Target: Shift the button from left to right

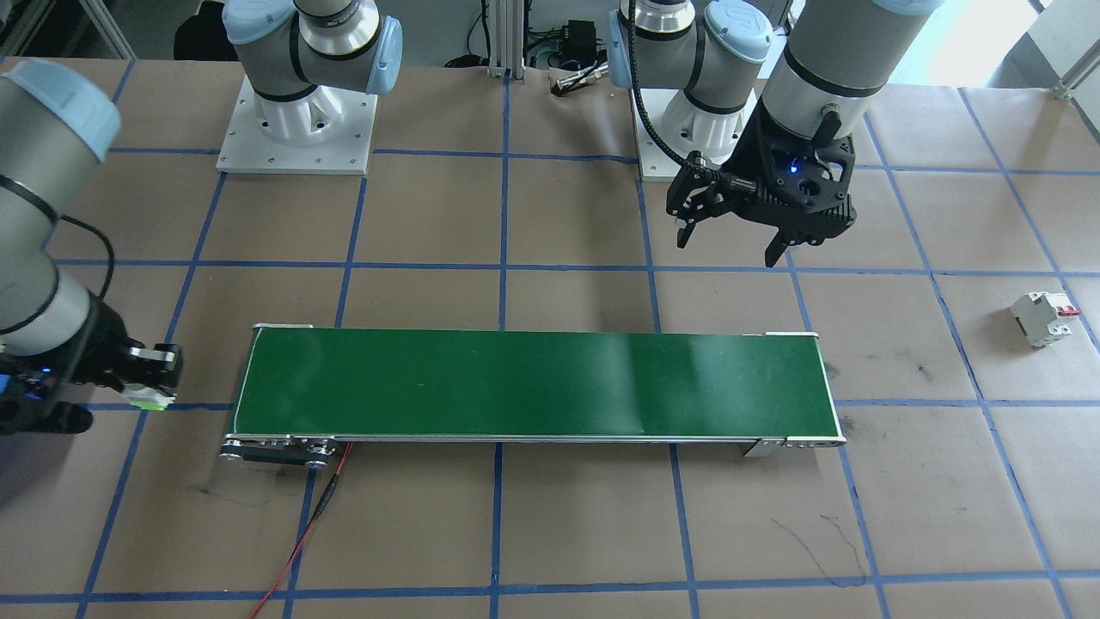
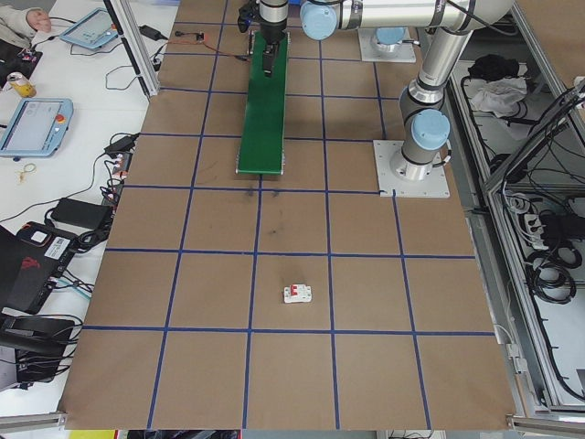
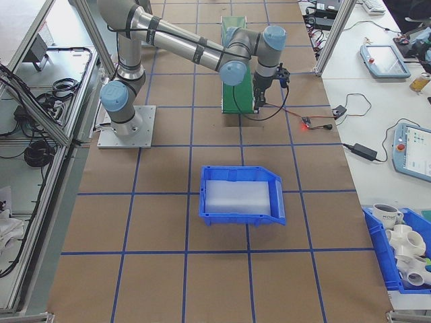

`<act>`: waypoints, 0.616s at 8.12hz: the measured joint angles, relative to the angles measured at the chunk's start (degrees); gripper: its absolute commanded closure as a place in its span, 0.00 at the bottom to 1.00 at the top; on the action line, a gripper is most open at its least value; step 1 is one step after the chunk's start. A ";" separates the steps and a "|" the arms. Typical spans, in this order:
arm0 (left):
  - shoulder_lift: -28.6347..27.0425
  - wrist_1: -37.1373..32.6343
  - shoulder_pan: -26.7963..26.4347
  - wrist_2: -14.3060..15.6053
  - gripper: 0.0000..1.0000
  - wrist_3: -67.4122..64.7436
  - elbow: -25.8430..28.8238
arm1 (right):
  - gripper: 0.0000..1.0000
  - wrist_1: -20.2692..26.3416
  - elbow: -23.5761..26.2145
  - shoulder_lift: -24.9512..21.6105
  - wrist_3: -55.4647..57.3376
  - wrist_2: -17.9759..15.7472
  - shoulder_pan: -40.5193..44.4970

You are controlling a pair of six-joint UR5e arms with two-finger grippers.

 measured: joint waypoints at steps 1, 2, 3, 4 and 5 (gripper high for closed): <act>-0.30 0.09 -0.13 0.01 0.00 -0.27 0.08 | 1.00 0.35 -0.43 -0.49 -7.32 -0.20 -3.39; -0.19 0.14 -0.17 0.12 0.00 -0.37 0.10 | 1.00 0.51 -0.68 -0.90 -14.61 -0.91 -7.11; 0.07 0.16 -0.19 0.62 0.00 -0.42 -0.01 | 1.00 0.50 -0.81 -1.16 -21.91 -1.58 -10.82; 0.21 0.17 -0.20 1.92 0.00 -0.75 -0.01 | 1.00 0.34 -0.90 -1.34 -28.22 -1.83 -14.42; 0.21 0.13 -0.21 3.10 0.00 -1.86 0.07 | 1.00 0.30 -0.93 -1.67 -33.12 -1.73 -18.43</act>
